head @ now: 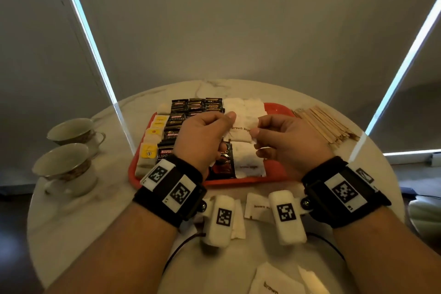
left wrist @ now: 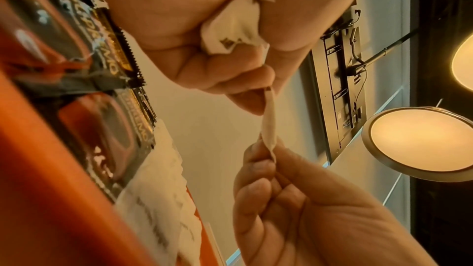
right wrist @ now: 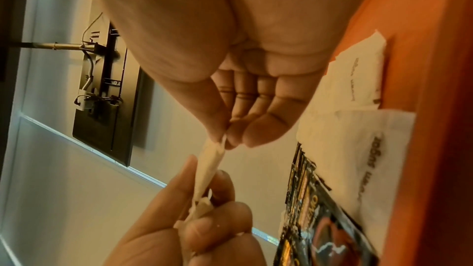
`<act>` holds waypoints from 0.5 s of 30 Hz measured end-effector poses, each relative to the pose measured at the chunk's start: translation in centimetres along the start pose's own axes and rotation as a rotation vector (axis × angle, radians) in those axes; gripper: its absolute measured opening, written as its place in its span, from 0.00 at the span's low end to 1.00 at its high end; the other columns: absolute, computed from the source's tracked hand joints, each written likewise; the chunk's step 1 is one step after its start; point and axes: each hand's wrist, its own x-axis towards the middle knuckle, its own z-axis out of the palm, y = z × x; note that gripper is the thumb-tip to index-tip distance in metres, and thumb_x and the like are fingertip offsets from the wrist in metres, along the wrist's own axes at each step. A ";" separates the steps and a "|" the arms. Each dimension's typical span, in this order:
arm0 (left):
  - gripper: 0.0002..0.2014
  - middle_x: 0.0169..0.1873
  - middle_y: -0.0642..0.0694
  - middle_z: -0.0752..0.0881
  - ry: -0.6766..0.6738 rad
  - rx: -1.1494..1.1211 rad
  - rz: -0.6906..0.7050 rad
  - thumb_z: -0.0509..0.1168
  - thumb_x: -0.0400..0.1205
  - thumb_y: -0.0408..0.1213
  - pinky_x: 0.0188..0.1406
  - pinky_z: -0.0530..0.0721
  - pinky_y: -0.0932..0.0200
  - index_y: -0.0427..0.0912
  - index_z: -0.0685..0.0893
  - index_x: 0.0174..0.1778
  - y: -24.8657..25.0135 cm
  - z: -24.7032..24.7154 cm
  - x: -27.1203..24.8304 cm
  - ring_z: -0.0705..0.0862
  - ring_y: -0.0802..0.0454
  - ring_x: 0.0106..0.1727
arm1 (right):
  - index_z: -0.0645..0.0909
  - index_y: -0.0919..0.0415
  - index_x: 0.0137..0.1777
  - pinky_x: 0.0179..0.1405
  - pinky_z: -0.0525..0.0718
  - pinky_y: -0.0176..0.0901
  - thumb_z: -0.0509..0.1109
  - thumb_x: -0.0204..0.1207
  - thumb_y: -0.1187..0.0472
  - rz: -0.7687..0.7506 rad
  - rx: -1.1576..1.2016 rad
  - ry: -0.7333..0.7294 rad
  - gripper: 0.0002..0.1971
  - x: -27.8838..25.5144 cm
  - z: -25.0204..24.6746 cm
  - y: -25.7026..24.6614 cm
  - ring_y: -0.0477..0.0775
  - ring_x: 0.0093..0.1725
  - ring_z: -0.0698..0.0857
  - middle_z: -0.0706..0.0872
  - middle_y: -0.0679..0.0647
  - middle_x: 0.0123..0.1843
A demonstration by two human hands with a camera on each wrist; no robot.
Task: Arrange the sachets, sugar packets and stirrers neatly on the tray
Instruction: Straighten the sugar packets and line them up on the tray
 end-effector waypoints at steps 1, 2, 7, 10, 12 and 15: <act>0.11 0.31 0.49 0.85 0.002 -0.020 -0.016 0.71 0.87 0.46 0.18 0.73 0.63 0.43 0.92 0.45 0.0 0.1 -0.2 0.76 0.57 0.23 | 0.85 0.71 0.57 0.38 0.88 0.42 0.74 0.80 0.67 0.001 -0.031 0.033 0.09 -0.1 -0.3 0.0 0.51 0.37 0.85 0.88 0.58 0.41; 0.12 0.30 0.50 0.86 0.001 -0.048 -0.042 0.70 0.88 0.46 0.18 0.72 0.64 0.43 0.91 0.45 0.0 0.1 -0.3 0.76 0.57 0.23 | 0.86 0.69 0.56 0.37 0.88 0.42 0.74 0.80 0.67 0.009 -0.061 0.077 0.07 -0.2 -0.7 -0.1 0.50 0.36 0.85 0.88 0.57 0.41; 0.10 0.33 0.48 0.83 -0.011 -0.335 -0.197 0.68 0.87 0.43 0.16 0.67 0.65 0.40 0.88 0.50 -0.1 -1.1 0.0 0.73 0.57 0.24 | 0.87 0.62 0.47 0.32 0.80 0.46 0.69 0.80 0.71 0.198 -0.167 0.364 0.06 0.6 -3.5 0.6 0.53 0.32 0.80 0.84 0.58 0.36; 0.07 0.34 0.47 0.80 -0.028 -0.467 -0.212 0.69 0.83 0.38 0.16 0.66 0.64 0.38 0.86 0.52 0.1 -1.6 0.3 0.71 0.55 0.25 | 0.88 0.62 0.45 0.41 0.86 0.56 0.72 0.76 0.68 0.294 -0.323 0.416 0.04 0.9 -4.6 1.3 0.58 0.35 0.83 0.90 0.65 0.40; 0.07 0.34 0.45 0.80 -0.036 -0.507 -0.207 0.68 0.81 0.36 0.17 0.66 0.63 0.37 0.85 0.52 0.2 -1.8 0.4 0.71 0.54 0.26 | 0.89 0.63 0.43 0.50 0.88 0.60 0.74 0.73 0.68 0.331 -0.380 0.411 0.03 1.0 -4.5 1.4 0.60 0.38 0.84 0.91 0.66 0.42; 0.09 0.36 0.44 0.79 -0.021 -0.545 -0.205 0.64 0.80 0.34 0.19 0.68 0.62 0.35 0.84 0.53 0.3 -1.9 0.4 0.71 0.53 0.27 | 0.88 0.66 0.45 0.46 0.87 0.55 0.73 0.76 0.70 0.382 -0.460 0.380 0.03 1.1 -4.2 1.2 0.58 0.37 0.83 0.87 0.62 0.38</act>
